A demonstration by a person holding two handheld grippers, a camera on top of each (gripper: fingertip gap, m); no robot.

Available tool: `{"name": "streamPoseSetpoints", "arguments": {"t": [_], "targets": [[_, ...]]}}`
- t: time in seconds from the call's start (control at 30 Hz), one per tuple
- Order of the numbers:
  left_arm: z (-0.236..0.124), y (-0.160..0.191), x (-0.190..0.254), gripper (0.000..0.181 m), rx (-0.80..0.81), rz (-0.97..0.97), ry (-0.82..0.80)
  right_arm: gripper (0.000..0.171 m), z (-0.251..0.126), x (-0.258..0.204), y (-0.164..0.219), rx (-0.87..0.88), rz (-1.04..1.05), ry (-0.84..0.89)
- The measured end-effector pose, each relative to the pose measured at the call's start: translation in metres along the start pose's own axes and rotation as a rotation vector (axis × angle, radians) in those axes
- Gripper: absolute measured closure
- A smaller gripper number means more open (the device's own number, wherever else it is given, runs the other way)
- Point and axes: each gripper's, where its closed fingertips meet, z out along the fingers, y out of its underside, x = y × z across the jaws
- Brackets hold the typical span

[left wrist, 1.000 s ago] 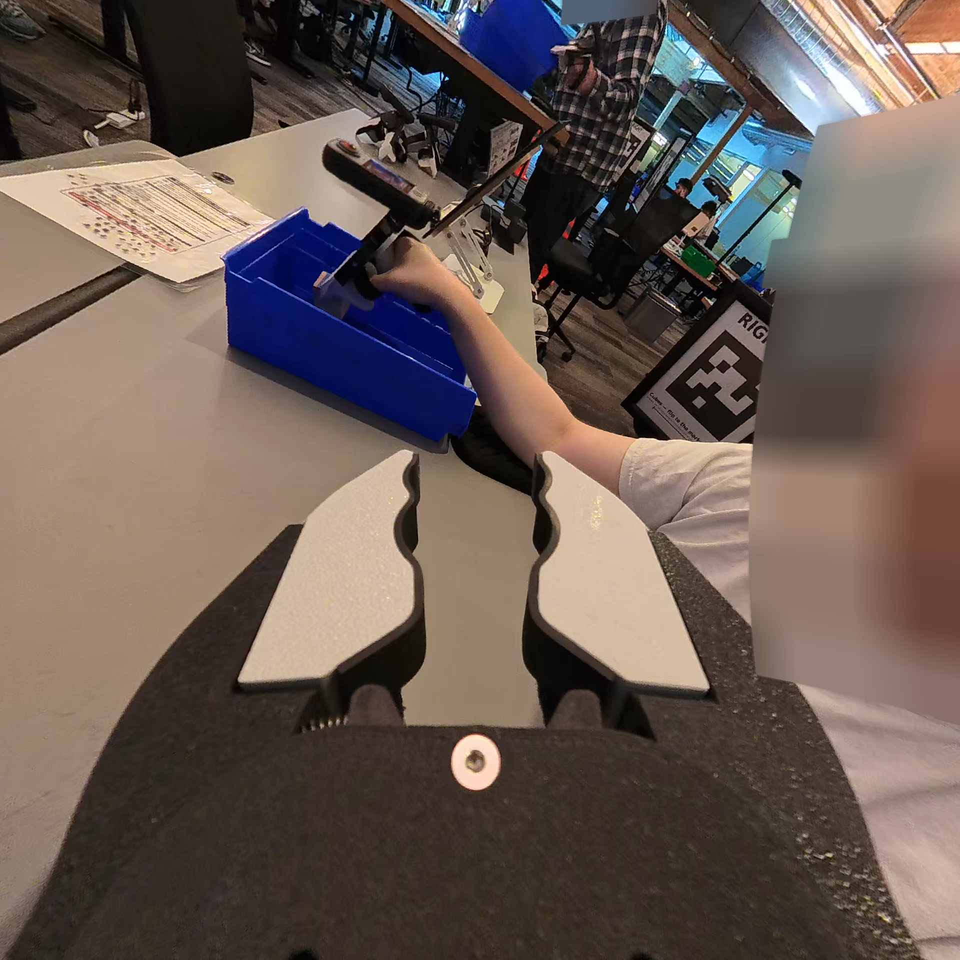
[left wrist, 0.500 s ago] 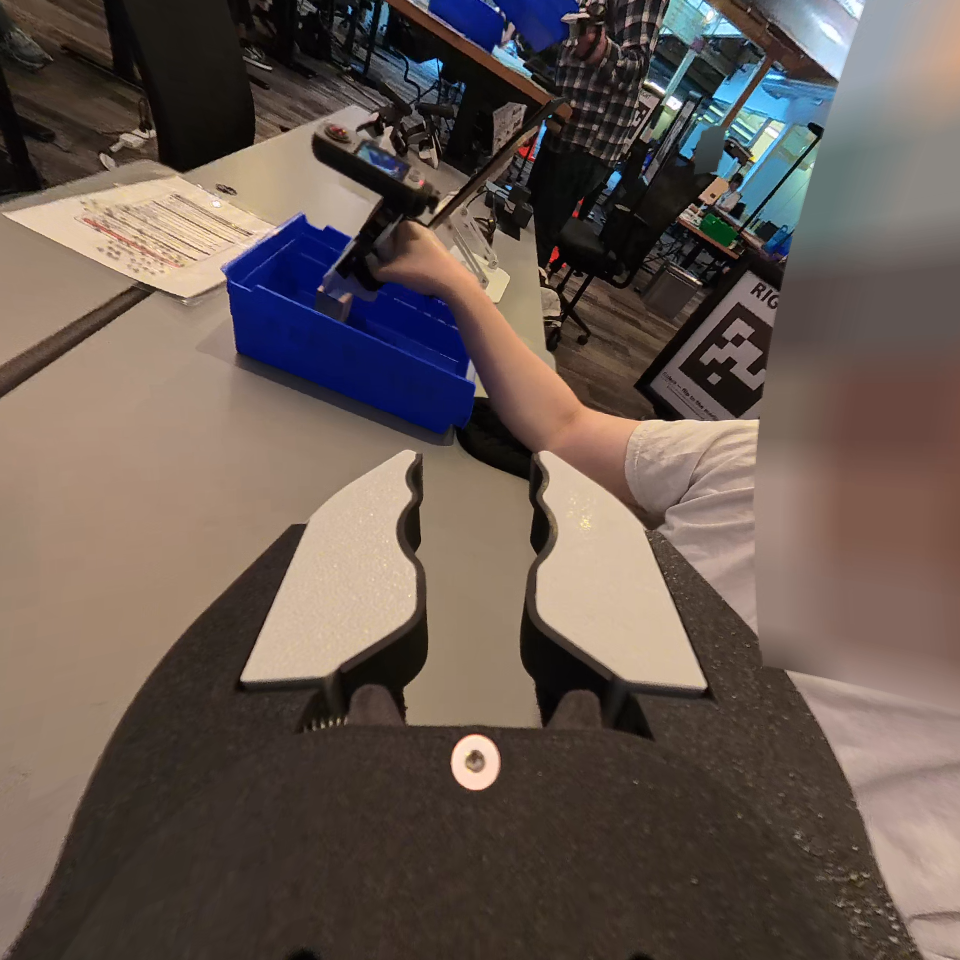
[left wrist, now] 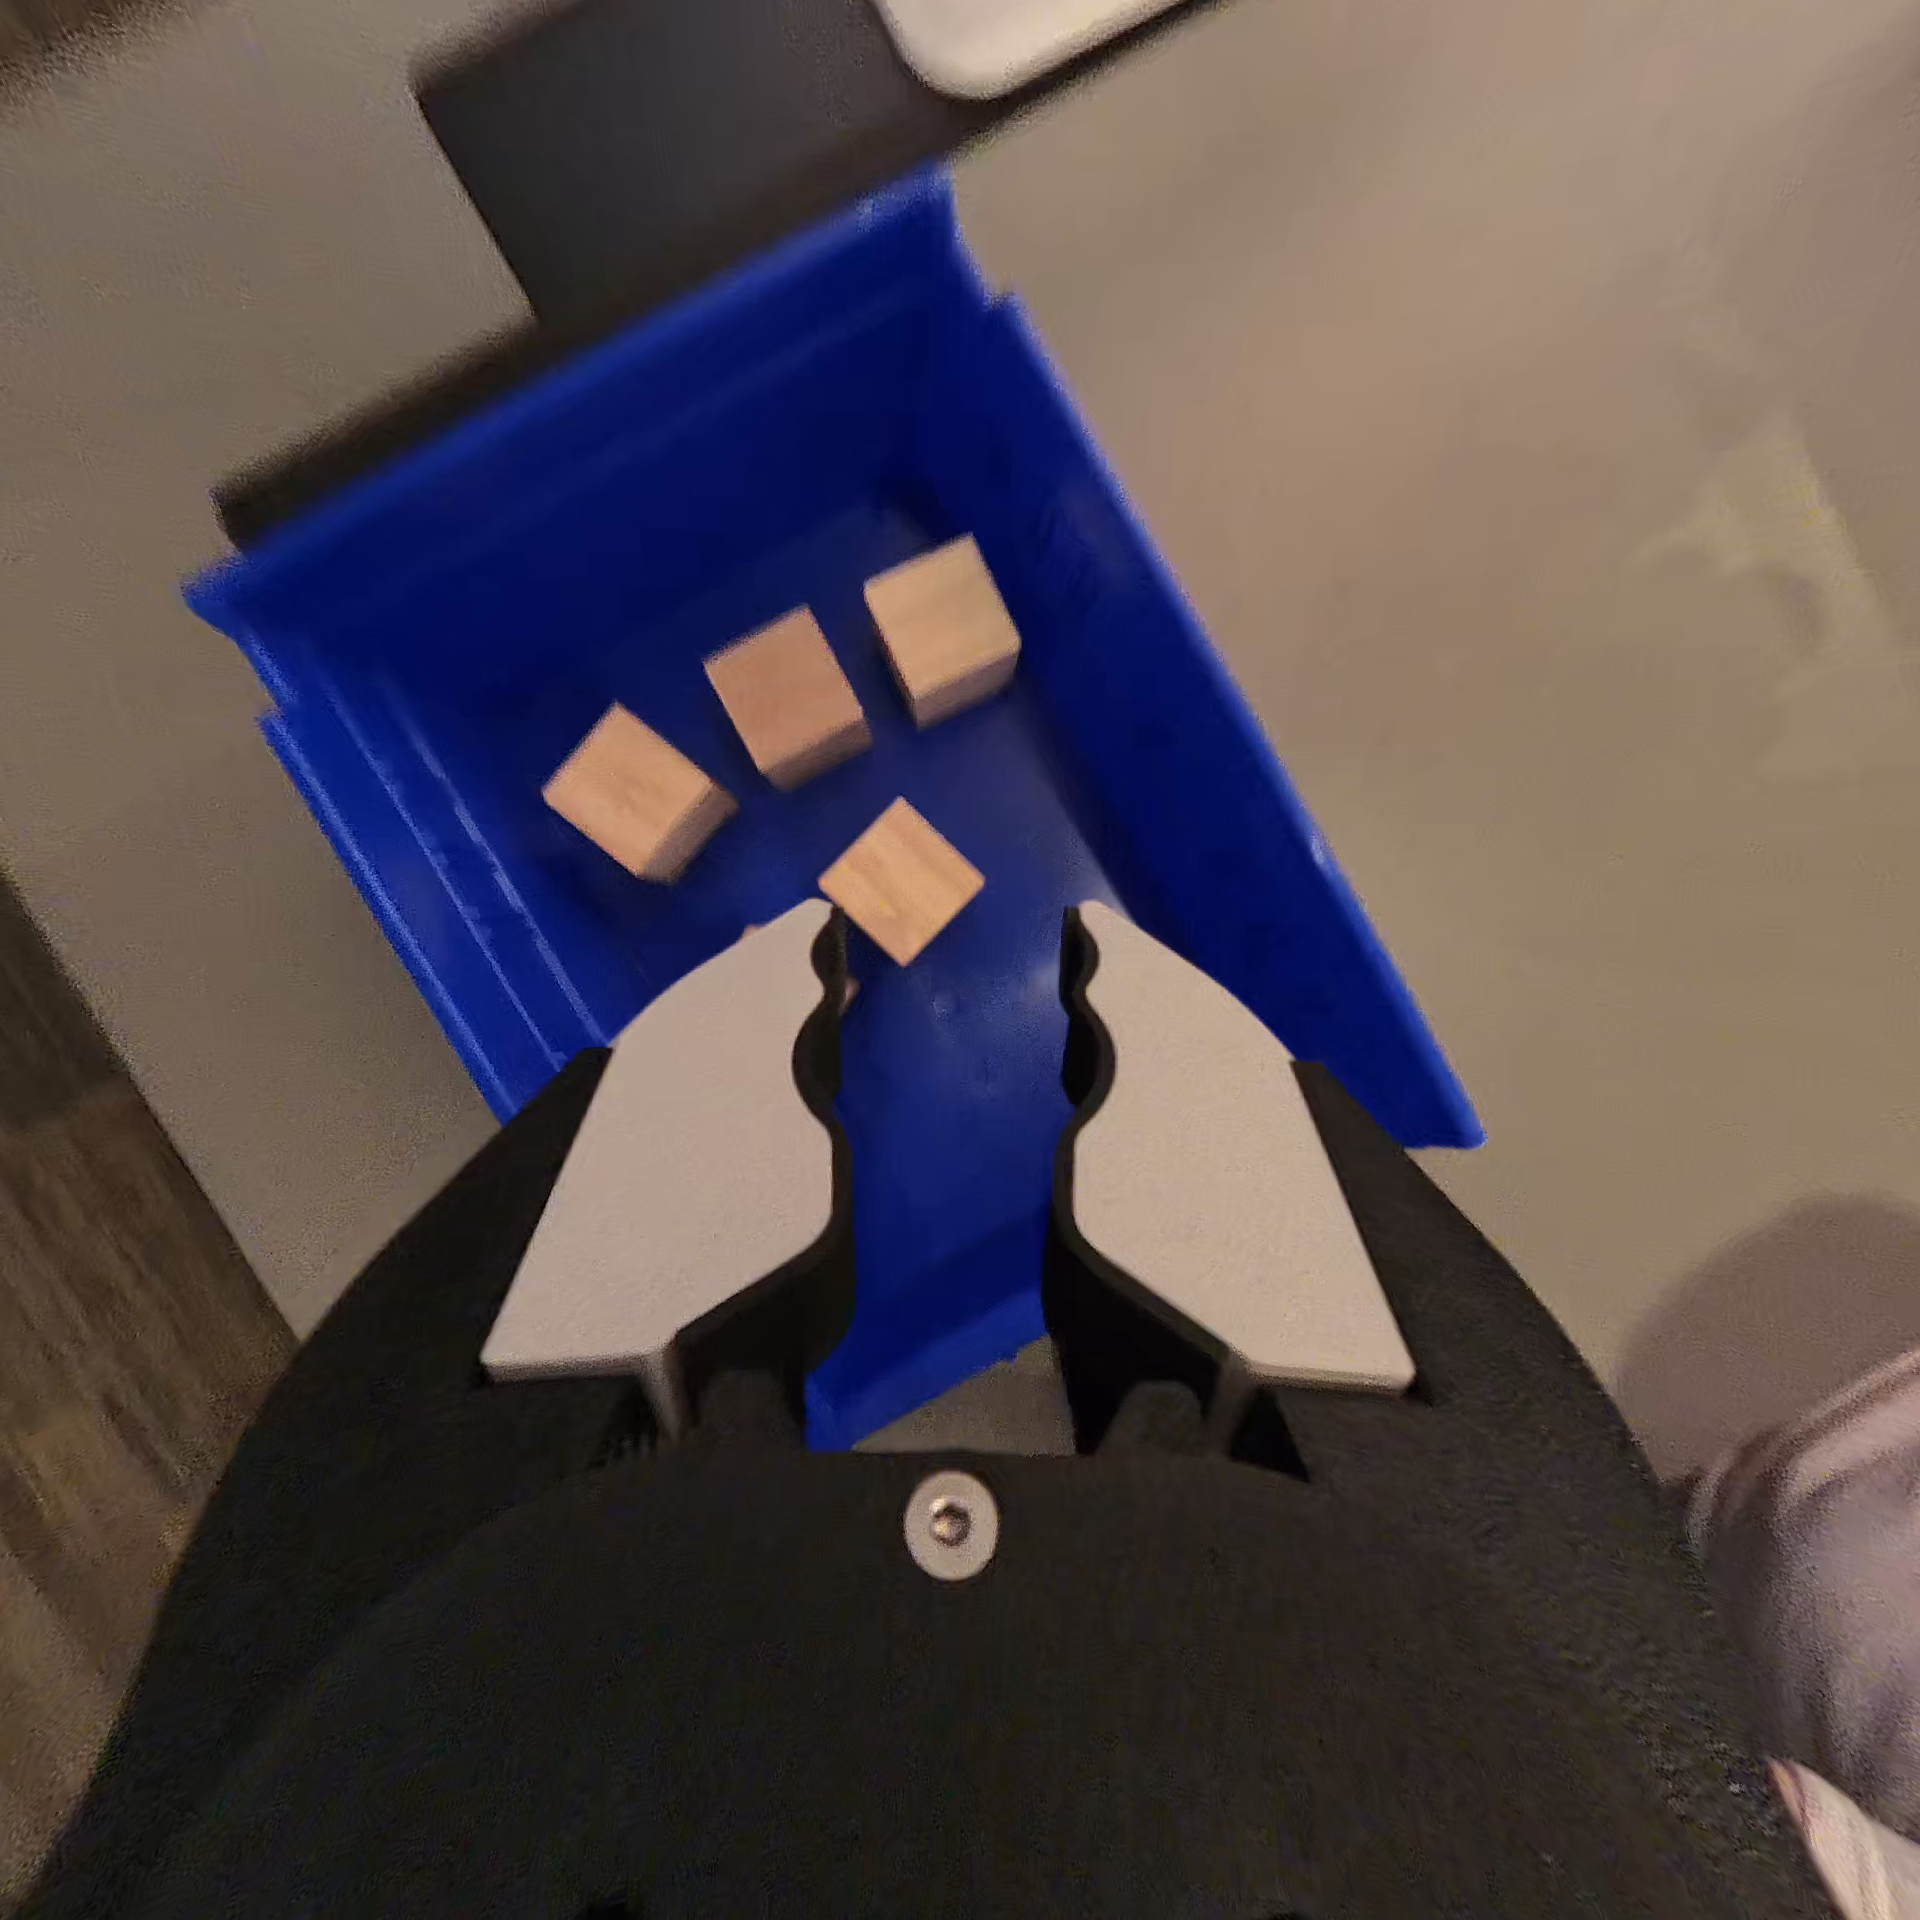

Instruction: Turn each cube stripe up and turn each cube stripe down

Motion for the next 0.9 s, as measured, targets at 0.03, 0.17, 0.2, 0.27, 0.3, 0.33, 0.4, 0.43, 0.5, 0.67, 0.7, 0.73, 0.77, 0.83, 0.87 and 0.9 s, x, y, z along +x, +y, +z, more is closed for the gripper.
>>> {"name": "streamPoseSetpoints", "arguments": {"t": [0.03, 0.17, 0.2, 0.27, 0.3, 0.33, 0.4, 0.43, 0.5, 0.67, 0.7, 0.73, 0.77, 0.83, 0.87, 0.9], "targets": [[0.01, 0.008, -0.003, 0.141, -0.065, -0.026, 0.022, 0.113, 0.002, -0.002, 0.001, -0.01, -0.005, -0.005], [0.047, 0.024, 0.006, 0.159, -0.228, 0.076, 0.149, 0.113, 0.01, -0.006, 0.008, -0.054, -0.029, -0.013], [0.056, 0.026, 0.007, 0.158, -0.239, 0.166, 0.153, 0.113, 0.011, -0.007, 0.008, -0.059, -0.032, -0.015], [0.07, 0.032, 0.001, 0.157, -0.273, 0.306, 0.109, 0.113, 0.013, -0.01, 0.008, -0.063, -0.039, -0.023], [0.074, 0.036, -0.001, 0.152, -0.291, 0.355, 0.092, 0.113, 0.014, -0.012, 0.008, -0.065, -0.044, -0.028], [0.077, 0.04, 0.0, 0.146, -0.304, 0.391, 0.091, 0.113, 0.015, -0.013, 0.008, -0.068, -0.049, -0.033], [0.082, 0.046, 0.002, 0.138, -0.329, 0.432, 0.107, 0.114, 0.017, -0.016, 0.009, -0.076, -0.058, -0.04], [0.084, 0.046, -0.001, 0.134, -0.325, 0.449, 0.092, 0.115, 0.019, -0.017, 0.009, -0.082, -0.062, -0.043], [0.09, 0.042, -0.006, 0.129, -0.304, 0.479, 0.062, 0.115, 0.022, -0.02, 0.011, -0.096, -0.07, -0.05], [0.105, 0.049, -0.017, 0.126, -0.341, 0.52, 0.037, 0.116, 0.026, -0.027, 0.014, -0.118, -0.096, -0.063], [0.108, 0.052, -0.018, 0.126, -0.358, 0.527, 0.04, 0.116, 0.027, -0.028, 0.014, -0.123, -0.1, -0.065], [0.111, 0.055, -0.02, 0.126, -0.371, 0.532, 0.035, 0.116, 0.028, -0.029, 0.015, -0.128, -0.105, -0.066], [0.113, 0.056, -0.021, 0.126, -0.381, 0.532, 0.034, 0.116, 0.029, -0.029, 0.016, -0.133, -0.11, -0.066], [0.118, 0.059, -0.021, 0.126, -0.395, 0.522, 0.049, 0.116, 0.03, -0.031, 0.017, -0.144, -0.119, -0.069], [0.12, 0.059, -0.021, 0.125, -0.4, 0.521, 0.053, 0.116, 0.031, -0.032, 0.018, -0.149, -0.123, -0.07], [0.122, 0.061, -0.022, 0.126, -0.405, 0.521, 0.056, 0.116, 0.033, -0.033, 0.018, -0.153, -0.129, -0.068]]}}
